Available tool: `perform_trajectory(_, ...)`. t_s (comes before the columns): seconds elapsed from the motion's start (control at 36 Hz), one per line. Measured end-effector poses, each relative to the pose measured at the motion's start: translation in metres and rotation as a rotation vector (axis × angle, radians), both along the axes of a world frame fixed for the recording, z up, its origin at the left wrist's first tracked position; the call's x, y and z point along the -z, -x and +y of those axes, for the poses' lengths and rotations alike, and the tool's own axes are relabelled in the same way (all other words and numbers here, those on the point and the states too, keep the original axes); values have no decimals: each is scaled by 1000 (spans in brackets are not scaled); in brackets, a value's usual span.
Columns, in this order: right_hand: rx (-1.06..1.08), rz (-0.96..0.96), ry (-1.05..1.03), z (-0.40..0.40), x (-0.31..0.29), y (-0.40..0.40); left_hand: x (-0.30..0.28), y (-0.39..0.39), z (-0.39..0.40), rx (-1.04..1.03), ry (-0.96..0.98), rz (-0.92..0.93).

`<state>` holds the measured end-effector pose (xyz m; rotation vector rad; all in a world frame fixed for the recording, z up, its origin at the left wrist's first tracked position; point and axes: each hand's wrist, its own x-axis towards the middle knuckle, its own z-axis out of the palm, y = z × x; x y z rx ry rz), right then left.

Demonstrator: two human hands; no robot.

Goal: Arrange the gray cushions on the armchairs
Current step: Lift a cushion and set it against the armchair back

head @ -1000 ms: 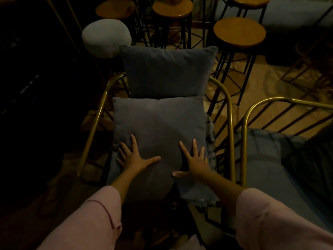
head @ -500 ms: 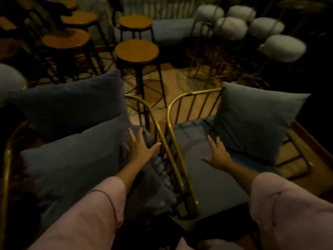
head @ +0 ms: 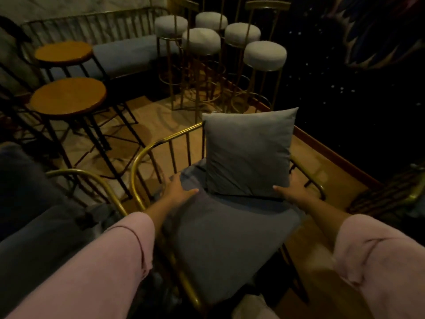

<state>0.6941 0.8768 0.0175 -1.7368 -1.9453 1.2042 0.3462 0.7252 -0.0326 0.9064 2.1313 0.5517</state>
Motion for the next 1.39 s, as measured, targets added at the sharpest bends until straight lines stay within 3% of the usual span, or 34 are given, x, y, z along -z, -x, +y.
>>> perform_trajectory(0.19, 59, 68, 63, 97, 24, -18, 15, -37, 107, -136, 19, -106)
perform_trajectory(0.28, 89, 113, 140, 141, 41, -14, 31, -46, 155, -271, 11, -240)
perform_trajectory(0.39, 98, 129, 187, 216, 121, -29, 76, -42, 213, -384, 14, -369)
perform_trajectory(0.64, 190, 26, 65, 249, 137, 6, 126, -37, 302, -573, -32, -438)
perform_trajectory(0.86, 255, 160, 155, 247, 169, 5, 150, -29, 314, -690, -222, -535)
perform_trajectory(1.06, 263, 113, -13, 243, 161, 5, 141, -33, 306, -717, -244, -482)
perform_trajectory(1.25, 137, 114, -72, 237, 141, -1, 117, -52, 239, -856, -284, -333)
perform_trajectory(1.39, -27, 63, -73, 218, 135, 11, 113, -83, 169, -966, -258, -329)
